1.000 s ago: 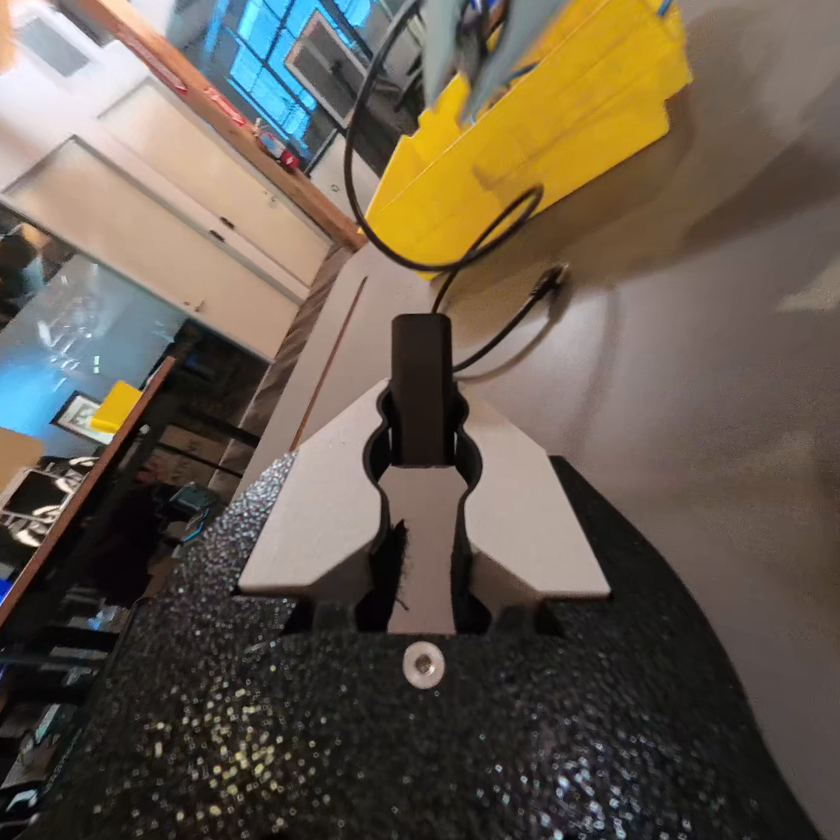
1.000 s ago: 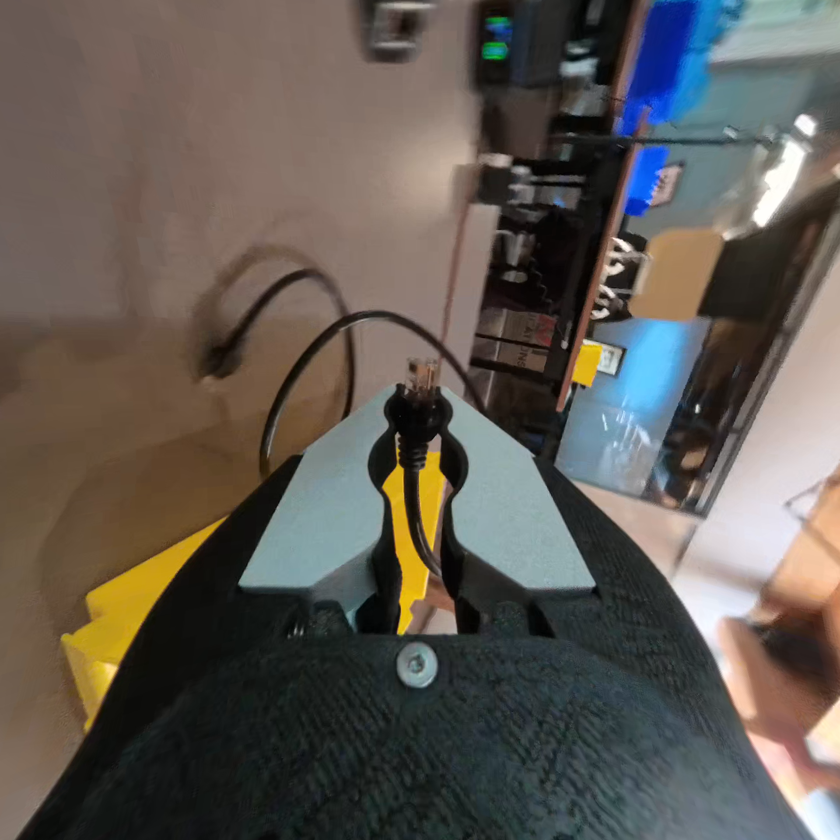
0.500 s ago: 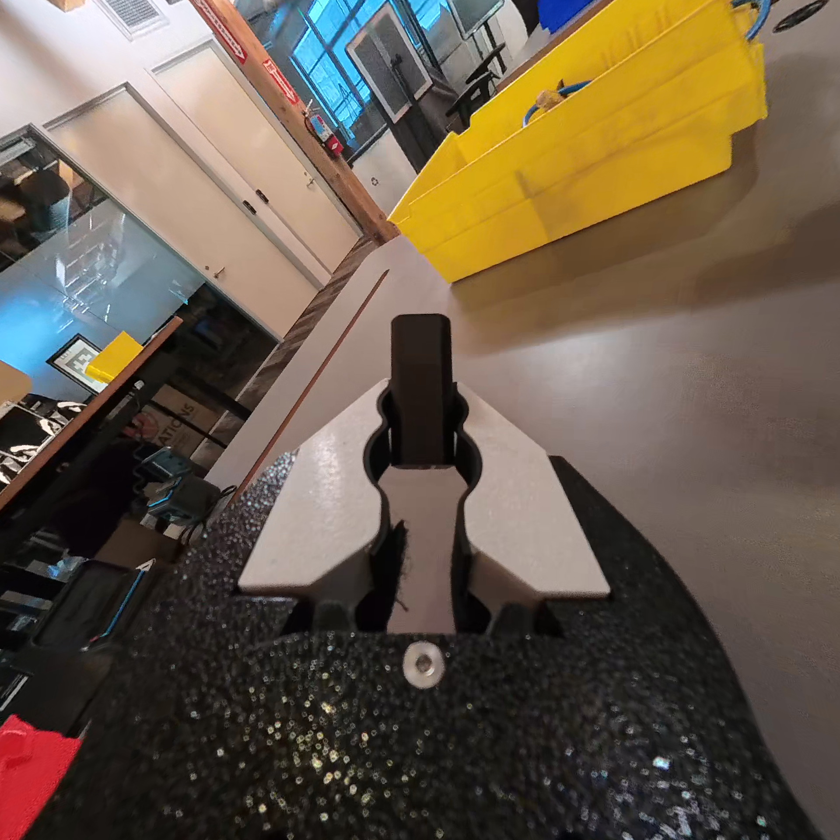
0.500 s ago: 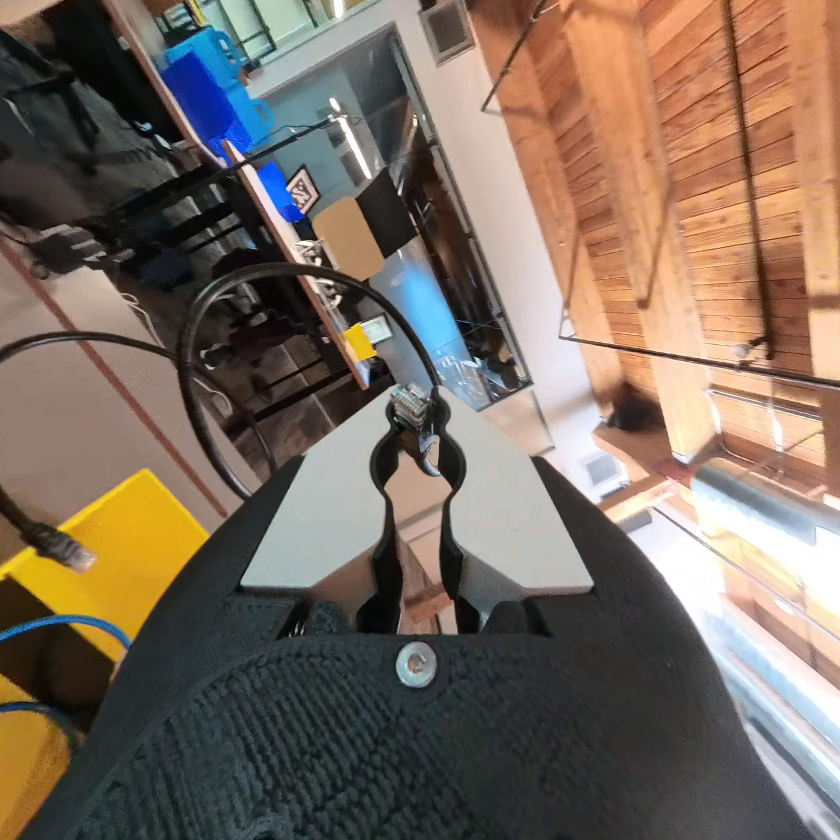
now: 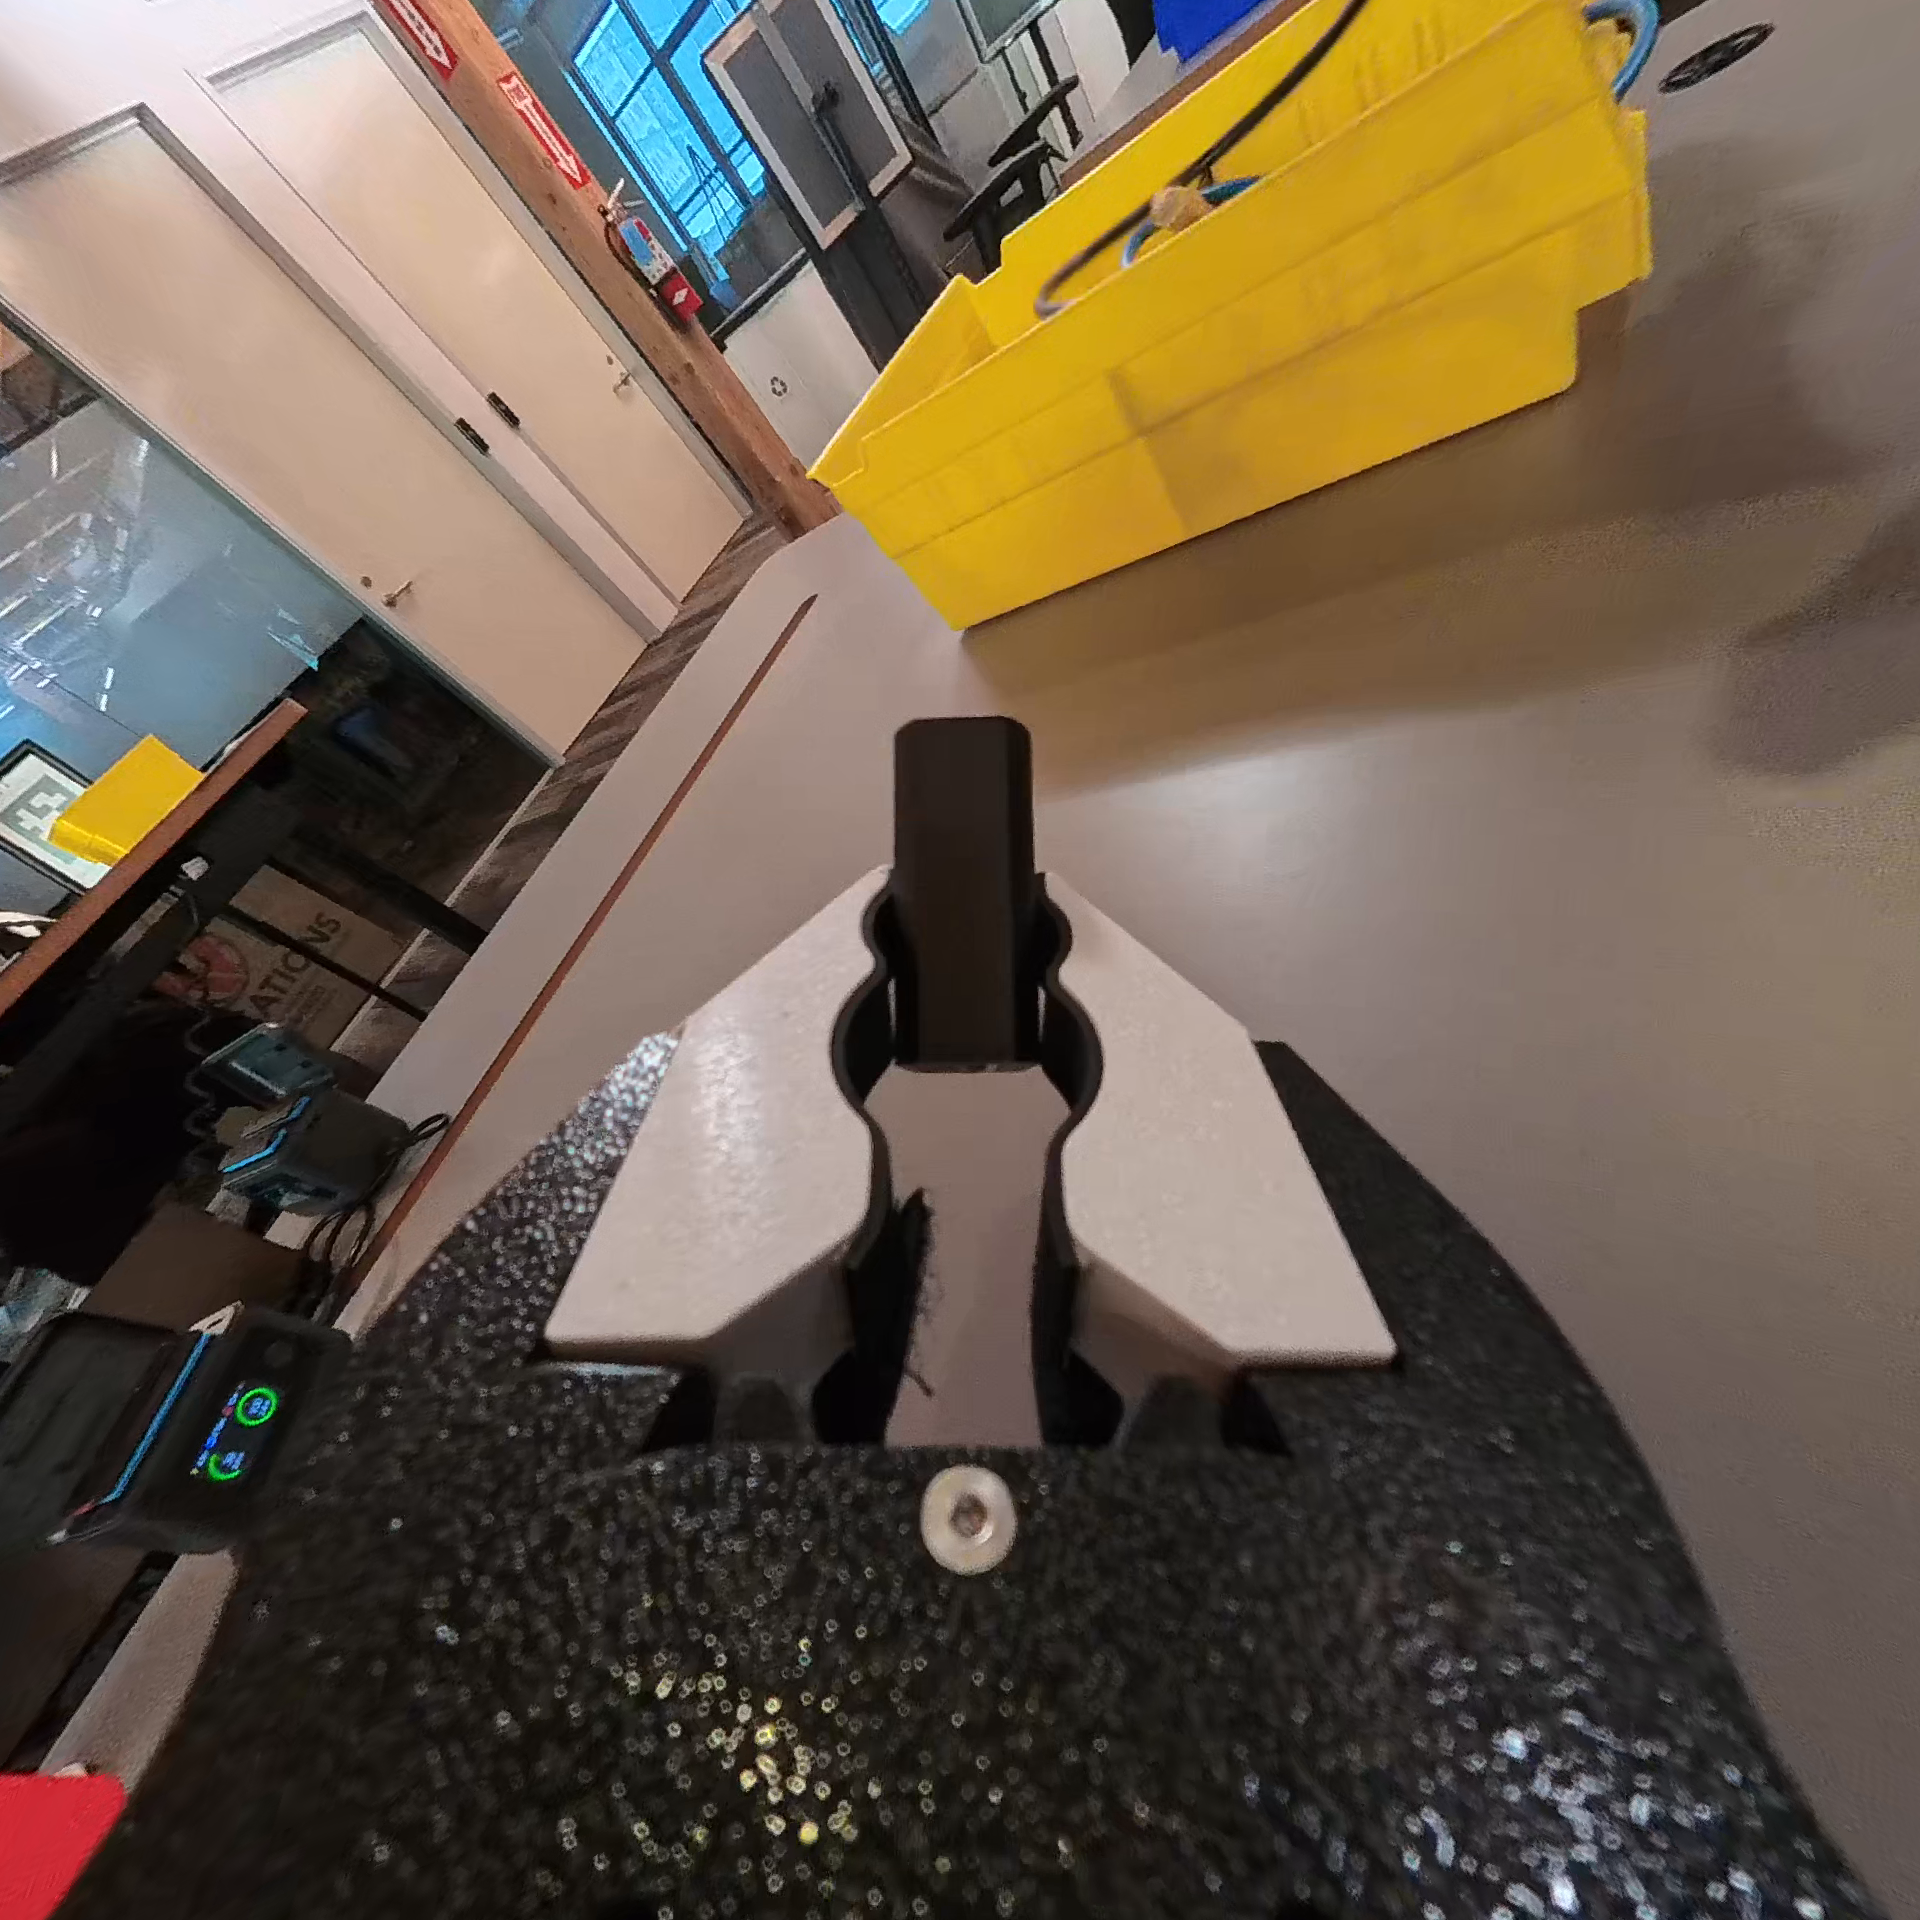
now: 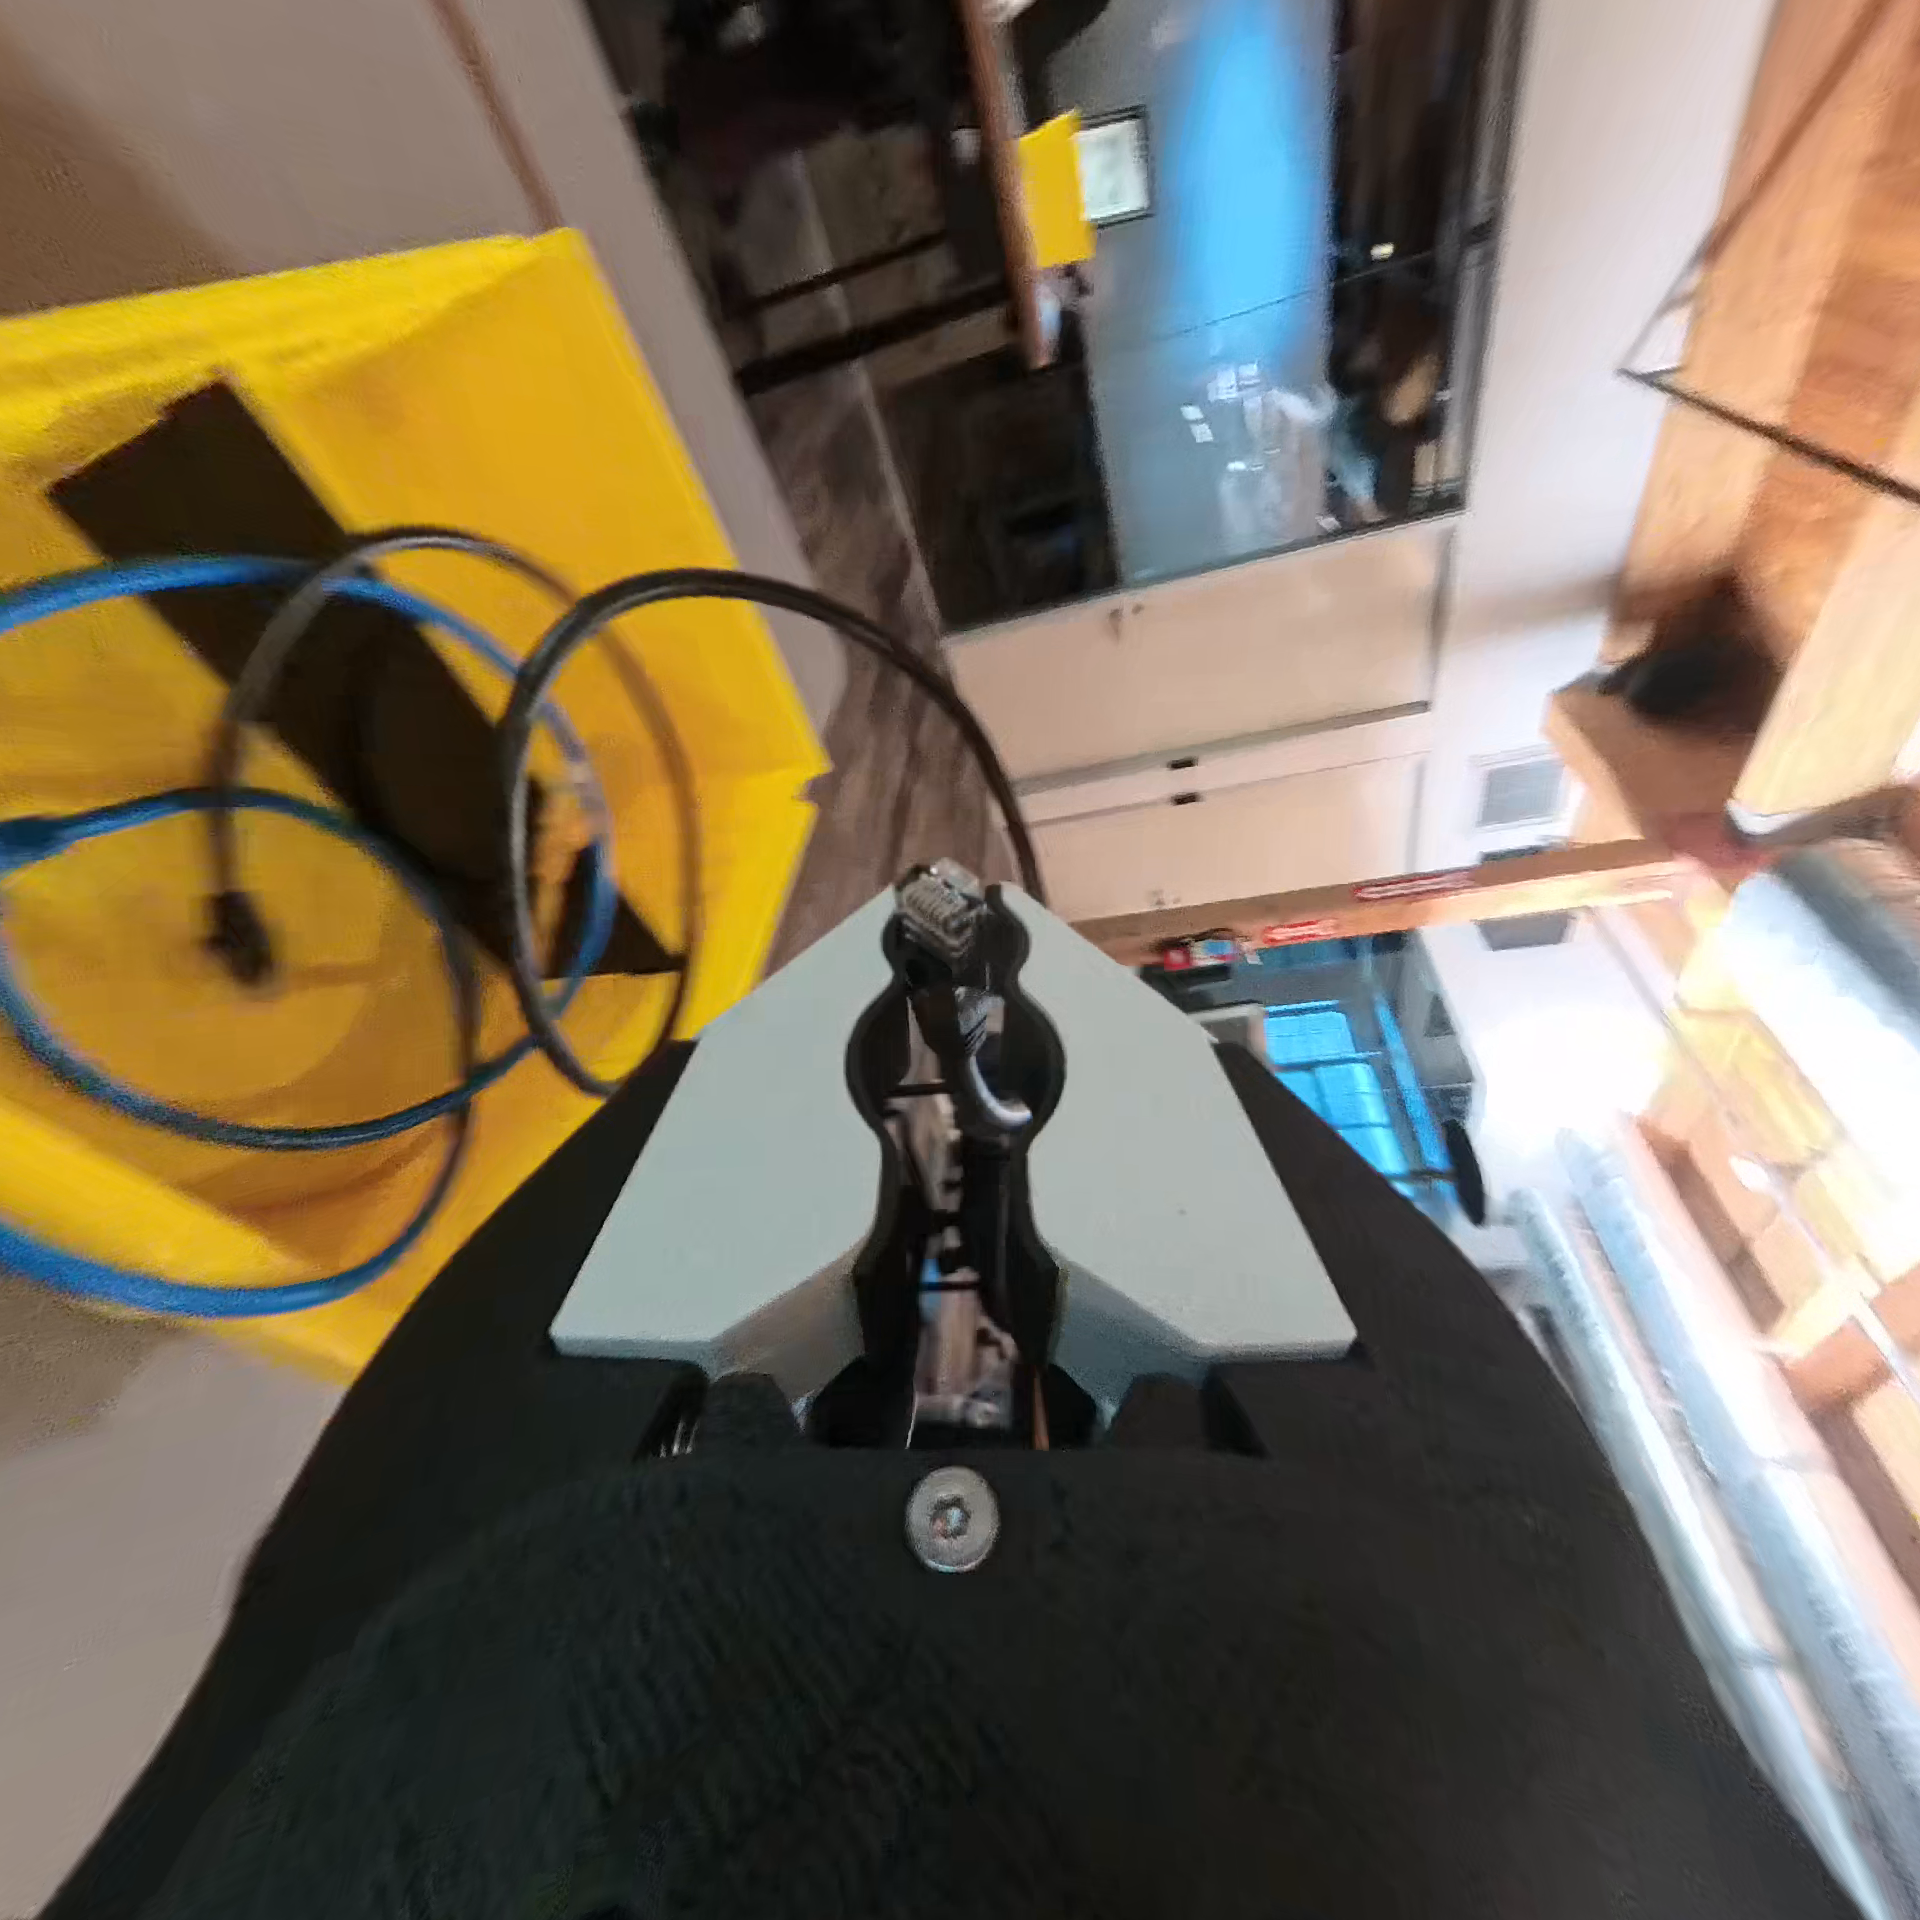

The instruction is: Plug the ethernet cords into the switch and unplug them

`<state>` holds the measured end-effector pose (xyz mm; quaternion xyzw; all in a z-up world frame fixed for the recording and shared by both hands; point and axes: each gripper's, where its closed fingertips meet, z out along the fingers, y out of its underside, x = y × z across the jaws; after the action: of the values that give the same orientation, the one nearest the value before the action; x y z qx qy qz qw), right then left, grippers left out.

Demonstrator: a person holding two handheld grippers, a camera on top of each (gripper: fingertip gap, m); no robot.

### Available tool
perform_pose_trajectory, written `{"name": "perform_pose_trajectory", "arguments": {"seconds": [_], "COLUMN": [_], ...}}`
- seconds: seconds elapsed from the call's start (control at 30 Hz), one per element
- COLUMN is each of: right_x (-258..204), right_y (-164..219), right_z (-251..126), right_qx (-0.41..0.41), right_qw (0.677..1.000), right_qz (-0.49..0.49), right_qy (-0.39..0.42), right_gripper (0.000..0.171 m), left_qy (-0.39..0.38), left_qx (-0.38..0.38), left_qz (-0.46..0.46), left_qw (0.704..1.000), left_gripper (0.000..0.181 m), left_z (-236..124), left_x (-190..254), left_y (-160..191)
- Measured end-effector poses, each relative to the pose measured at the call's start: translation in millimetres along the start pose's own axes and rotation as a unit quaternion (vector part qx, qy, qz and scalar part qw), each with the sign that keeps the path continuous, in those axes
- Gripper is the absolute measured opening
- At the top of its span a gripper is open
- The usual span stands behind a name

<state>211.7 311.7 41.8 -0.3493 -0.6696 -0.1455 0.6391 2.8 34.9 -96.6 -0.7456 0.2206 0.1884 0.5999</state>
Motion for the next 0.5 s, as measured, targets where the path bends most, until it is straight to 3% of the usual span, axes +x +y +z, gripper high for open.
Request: {"name": "perform_pose_trajectory", "arguments": {"seconds": [0.17, 0.3, 0.5], "right_x": [-97.8, -159.0, -171.5], "right_y": [-5.7, -2.2, -6.2], "right_z": [14.4, 12.2, 12.1], "right_qx": [0.010, -0.034, -0.050], "right_qw": [0.982, 0.935, 0.887], "right_qz": [0.073, 0.126, 0.227], "right_qy": [-0.175, -0.330, -0.399], "right_gripper": [0.008, 0.012, 0.029], "left_qy": [0.013, 0.022, 0.031], "left_qx": [-0.005, -0.010, -0.015], "left_qz": [-0.001, 0.001, 0.004], "left_qw": [1.000, 1.000, 0.999], "left_gripper": [0.022, 0.022, 0.022], "left_z": [2.2, 3.8, 5.9], "left_x": [5.3, 9.2, 13.2], "left_y": [2.1, 4.2, 4.8]}}
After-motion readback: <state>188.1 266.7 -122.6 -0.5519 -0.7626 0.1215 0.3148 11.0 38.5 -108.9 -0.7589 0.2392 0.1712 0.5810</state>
